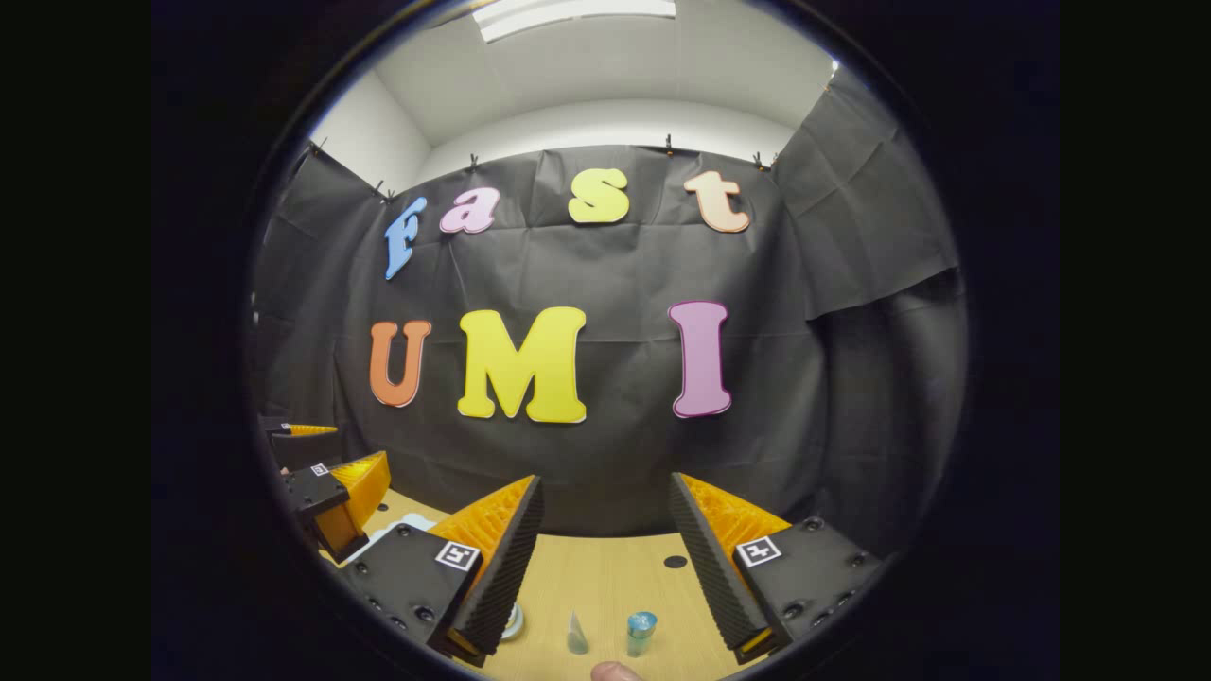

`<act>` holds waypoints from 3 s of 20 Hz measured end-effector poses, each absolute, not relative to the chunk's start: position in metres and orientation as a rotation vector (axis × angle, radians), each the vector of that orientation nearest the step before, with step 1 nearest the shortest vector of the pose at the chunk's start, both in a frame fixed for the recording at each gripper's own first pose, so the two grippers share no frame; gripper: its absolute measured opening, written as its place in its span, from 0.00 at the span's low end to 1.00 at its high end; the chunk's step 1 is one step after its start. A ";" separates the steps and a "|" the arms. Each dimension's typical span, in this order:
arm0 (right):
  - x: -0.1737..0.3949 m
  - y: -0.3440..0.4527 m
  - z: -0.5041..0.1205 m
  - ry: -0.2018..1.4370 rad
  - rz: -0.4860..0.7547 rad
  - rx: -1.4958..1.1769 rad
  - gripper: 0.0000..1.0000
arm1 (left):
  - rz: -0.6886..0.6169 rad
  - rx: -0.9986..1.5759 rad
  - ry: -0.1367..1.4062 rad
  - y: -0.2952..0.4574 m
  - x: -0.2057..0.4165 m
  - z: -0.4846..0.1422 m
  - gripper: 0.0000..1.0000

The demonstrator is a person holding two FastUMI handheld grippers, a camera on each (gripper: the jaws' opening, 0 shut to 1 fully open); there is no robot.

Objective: First open the suitcase, pack the skin care products into it, and then close the suitcase.

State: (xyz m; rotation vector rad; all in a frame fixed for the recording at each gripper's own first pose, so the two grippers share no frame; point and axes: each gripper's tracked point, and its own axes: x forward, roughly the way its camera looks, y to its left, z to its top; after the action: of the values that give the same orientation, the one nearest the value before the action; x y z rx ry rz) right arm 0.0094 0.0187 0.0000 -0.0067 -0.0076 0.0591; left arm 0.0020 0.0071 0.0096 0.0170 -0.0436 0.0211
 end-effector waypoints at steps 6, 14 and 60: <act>0.008 -0.005 -0.011 0.011 0.017 -0.046 0.77 | -0.023 0.009 0.004 -0.007 0.006 -0.017 0.97; 0.003 -0.044 -0.048 0.117 -0.053 -0.056 0.77 | -0.209 0.175 0.250 -0.047 0.014 -0.120 0.99; -0.021 -0.078 -0.045 0.125 -0.217 -0.065 0.80 | -0.140 0.675 0.270 0.089 0.097 -0.078 0.03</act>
State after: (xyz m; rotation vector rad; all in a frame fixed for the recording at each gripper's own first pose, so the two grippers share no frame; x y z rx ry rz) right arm -0.0207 -0.0785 -0.0450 -0.0651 0.1247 -0.2172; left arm 0.0967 0.0889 -0.0784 0.6746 0.2703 -0.1403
